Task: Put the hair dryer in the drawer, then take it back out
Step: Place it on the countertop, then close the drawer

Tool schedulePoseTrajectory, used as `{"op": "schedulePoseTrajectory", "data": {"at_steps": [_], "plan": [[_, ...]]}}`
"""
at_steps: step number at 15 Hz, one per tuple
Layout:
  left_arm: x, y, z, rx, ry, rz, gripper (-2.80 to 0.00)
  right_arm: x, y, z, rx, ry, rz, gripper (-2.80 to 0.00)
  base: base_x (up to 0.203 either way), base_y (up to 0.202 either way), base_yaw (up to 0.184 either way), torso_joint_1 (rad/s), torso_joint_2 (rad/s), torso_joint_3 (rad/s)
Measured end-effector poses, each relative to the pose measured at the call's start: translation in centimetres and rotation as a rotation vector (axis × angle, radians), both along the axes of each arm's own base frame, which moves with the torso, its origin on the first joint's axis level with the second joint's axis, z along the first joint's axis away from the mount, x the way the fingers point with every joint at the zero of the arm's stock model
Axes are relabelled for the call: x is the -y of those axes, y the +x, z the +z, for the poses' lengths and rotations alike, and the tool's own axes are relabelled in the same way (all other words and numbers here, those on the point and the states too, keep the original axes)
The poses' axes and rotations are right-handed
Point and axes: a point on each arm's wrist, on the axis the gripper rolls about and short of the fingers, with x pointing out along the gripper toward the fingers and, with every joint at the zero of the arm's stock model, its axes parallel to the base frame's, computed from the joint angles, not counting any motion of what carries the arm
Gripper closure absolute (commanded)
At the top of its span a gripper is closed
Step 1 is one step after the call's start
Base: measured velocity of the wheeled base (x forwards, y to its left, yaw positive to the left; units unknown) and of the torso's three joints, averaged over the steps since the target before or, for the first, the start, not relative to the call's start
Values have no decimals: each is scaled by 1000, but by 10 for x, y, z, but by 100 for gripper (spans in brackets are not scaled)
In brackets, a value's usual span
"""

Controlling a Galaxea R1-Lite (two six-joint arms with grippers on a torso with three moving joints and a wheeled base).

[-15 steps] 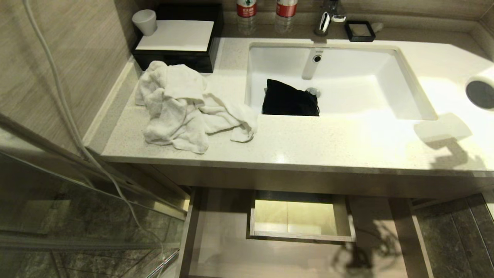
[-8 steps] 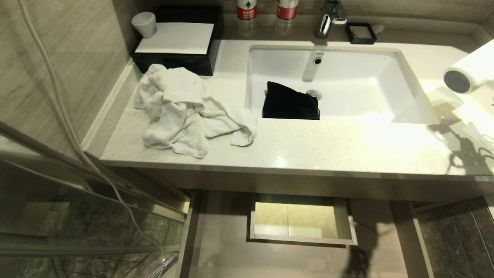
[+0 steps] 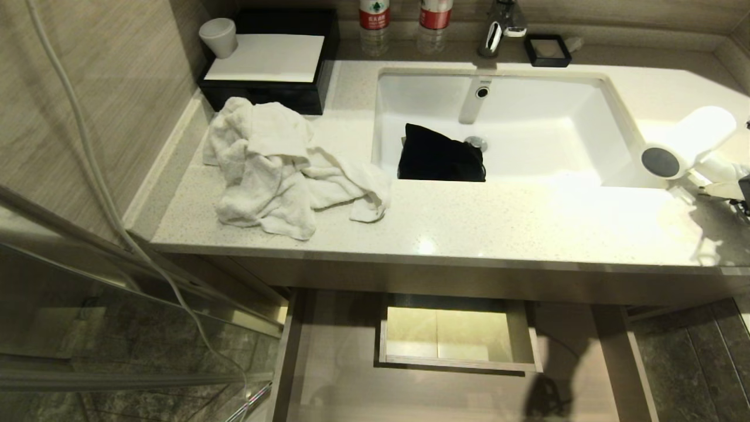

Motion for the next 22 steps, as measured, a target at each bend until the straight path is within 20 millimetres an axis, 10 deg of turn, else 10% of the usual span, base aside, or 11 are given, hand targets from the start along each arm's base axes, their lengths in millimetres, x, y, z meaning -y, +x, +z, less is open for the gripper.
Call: {"op": "schedulePoseTrajectory", "data": {"at_steps": [13, 14, 22], "plan": [[0, 0, 0, 0, 0, 0, 0, 17, -39, 30, 41, -253, -22, -280, 0, 0, 0, 0, 0, 0], [0, 0, 0, 0, 0, 0, 0, 16, -46, 33, 40, -246, -35, 0, 0, 0, 0, 0, 0, 0], [0, 0, 0, 0, 0, 0, 0, -27, -107, 45, 84, -227, -77, 0, 0, 0, 0, 0, 0, 0]]}}
